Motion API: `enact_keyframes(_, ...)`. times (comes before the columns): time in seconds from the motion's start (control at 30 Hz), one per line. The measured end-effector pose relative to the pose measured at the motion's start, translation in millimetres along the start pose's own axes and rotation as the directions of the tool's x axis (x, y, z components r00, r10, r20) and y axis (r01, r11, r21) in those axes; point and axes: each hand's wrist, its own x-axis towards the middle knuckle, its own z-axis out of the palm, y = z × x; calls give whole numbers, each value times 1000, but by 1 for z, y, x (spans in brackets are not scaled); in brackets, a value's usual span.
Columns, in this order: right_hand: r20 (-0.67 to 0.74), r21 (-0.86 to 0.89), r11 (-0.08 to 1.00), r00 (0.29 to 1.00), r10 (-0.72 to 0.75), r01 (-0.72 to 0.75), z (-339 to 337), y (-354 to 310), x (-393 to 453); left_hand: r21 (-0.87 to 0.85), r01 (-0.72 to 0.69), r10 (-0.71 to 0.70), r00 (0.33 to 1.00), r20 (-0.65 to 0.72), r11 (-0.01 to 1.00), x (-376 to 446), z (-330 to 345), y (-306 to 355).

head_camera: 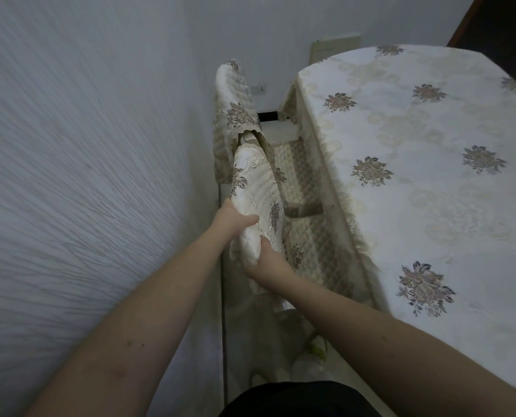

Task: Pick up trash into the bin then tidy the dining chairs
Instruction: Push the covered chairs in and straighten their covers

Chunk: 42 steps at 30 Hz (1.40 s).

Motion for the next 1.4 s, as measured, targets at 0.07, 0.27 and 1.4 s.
enact_keyframes(0.07, -52, -39, 999, 999, -7, 5, 1, 0, -5, 25, -4, 5, 1000, -29, 1000, 1, 2, -1)
enact_keyframes(0.27, -52, -167, 986, 999, 12, -20, -2, 10, -19, 12, -105, 106, 988, -112, 994, -24, 18, -9)
enact_keyframes(1.4, -126, -332, 943, 991, -37, -7, 14, 42, -39, -16, -149, 147, 983, -106, 989, -57, 27, -24)
